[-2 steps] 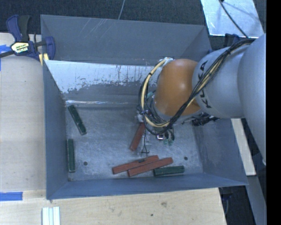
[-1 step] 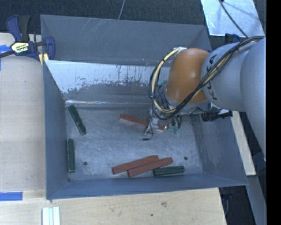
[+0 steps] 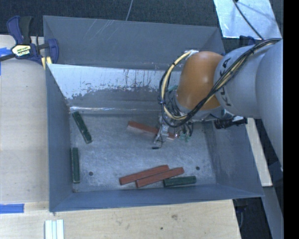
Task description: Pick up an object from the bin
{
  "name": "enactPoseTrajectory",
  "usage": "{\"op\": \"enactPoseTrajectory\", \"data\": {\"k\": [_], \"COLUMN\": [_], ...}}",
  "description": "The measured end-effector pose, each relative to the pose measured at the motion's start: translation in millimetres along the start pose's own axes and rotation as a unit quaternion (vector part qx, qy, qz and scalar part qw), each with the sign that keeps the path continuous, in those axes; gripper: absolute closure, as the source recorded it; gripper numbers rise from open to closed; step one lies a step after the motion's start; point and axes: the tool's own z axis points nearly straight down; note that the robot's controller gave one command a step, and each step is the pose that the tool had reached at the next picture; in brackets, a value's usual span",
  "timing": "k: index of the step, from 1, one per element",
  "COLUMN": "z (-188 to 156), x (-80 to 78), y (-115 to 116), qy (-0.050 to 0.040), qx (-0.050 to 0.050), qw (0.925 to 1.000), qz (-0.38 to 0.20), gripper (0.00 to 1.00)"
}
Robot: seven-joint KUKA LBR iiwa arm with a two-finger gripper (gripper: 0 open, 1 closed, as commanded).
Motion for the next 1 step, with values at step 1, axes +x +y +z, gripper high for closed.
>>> {"op": "enactPoseTrajectory", "data": {"k": [1], "z": [0.0], "x": [0.0], "y": [0.0], "qy": [0.0000], "qx": [0.000], "qw": [1.0000], "qz": [0.000], "gripper": [1.00]}}
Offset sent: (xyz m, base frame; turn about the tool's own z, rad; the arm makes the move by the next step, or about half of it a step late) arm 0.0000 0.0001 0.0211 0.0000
